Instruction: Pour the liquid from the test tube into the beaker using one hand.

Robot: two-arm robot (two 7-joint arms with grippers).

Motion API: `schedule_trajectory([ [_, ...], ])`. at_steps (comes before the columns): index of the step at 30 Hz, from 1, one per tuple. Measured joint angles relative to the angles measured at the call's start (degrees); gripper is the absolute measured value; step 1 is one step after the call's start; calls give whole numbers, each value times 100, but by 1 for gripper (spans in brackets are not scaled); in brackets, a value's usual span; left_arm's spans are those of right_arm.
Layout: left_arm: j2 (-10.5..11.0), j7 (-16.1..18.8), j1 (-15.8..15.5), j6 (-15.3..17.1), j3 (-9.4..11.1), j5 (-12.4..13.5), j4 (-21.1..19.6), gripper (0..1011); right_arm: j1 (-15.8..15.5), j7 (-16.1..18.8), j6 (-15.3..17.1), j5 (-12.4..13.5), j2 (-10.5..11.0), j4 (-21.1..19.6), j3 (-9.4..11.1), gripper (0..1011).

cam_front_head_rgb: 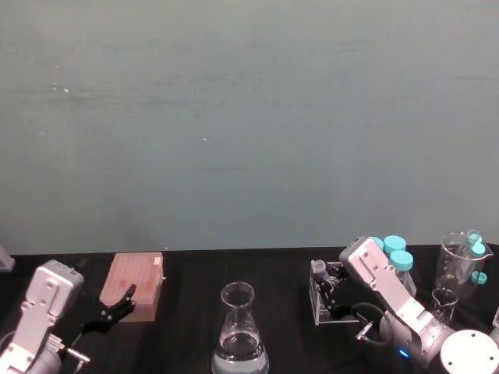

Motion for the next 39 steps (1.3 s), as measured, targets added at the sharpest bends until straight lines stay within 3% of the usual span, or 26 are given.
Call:
schedule_trajectory([
  [14, 0, 0, 0, -1, 0, 0, 0, 1000, -2, 1, 0, -2, -1, 0, 4, 214],
  [39, 0, 0, 0, 0, 0, 0, 0, 1000, -236, 85, -207, -128, -172, -99, 529, 214],
])
